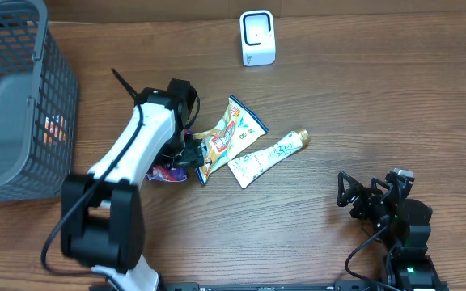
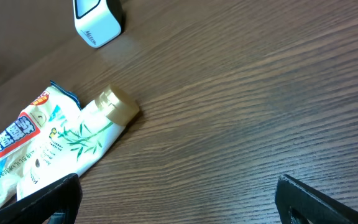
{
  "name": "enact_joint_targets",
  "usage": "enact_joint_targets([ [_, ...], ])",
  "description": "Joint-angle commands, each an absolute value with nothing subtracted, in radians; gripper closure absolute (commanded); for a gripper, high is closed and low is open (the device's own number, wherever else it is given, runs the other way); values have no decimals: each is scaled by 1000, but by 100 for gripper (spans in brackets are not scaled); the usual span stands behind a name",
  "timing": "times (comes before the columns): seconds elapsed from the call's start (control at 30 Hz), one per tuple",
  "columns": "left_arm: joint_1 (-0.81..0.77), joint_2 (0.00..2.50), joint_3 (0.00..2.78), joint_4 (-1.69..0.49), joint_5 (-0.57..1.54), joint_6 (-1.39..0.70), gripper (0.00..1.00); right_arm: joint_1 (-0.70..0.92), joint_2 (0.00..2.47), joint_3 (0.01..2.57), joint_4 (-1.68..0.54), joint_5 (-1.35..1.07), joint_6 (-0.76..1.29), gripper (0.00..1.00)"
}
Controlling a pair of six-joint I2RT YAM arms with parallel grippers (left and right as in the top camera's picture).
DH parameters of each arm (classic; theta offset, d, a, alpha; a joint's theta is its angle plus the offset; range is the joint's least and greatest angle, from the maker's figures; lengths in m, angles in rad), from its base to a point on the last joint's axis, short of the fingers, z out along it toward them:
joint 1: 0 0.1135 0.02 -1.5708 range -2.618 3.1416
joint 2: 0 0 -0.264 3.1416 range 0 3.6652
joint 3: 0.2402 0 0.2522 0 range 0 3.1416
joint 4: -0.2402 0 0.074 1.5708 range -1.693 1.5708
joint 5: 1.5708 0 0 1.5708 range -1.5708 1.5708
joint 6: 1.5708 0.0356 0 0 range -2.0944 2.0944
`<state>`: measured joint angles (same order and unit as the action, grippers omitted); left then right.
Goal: Scan the item barcode
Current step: 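Carry the pink-purple bag out and drop it beside the snack bag, then return the left gripper into the basket and grasp the orange tissue pack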
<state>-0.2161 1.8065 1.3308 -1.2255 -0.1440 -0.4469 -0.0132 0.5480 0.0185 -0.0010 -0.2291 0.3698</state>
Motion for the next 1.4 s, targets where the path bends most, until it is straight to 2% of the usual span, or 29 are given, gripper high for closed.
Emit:
enact_joint_targets([
  [0.0, -220, 1678, 1400, -1252, -145, -453, 0, -14, 547, 9, 3, -230, 371, 0],
  [0.17, -216, 1562, 1534, -1310, -154, -449, 0, -14, 547, 9, 4, -230, 371, 0],
  [0.4, -171, 1475, 1829, -1357, -319, -501, 0, -14, 547, 9, 2, -243, 371, 0],
  [0.6, 133, 1471, 2042, -1357, -265, -533, 0, -14, 547, 9, 2, -257, 371, 0],
  [0.8, 518, 1481, 2065, -1358, -116, -630, 0, -14, 547, 9, 1, -257, 371, 0],
  [0.9, 649, 1512, 2065, -1362, -80, -691, 0, -14, 547, 9, -2, -257, 371, 0],
  [1.07, 759, 1591, 2064, -1367, -84, -850, 0, -14, 547, 9, -9, -257, 371, 0],
  [1.23, 780, 1710, 2064, -1370, -79, -1066, 0, -14, 547, 9, -15, -257, 371, 0],
  [1.37, 772, 1800, 2064, -1317, -47, -1108, 0, -14, 547, 9, -25, -257, 371, 0],
])
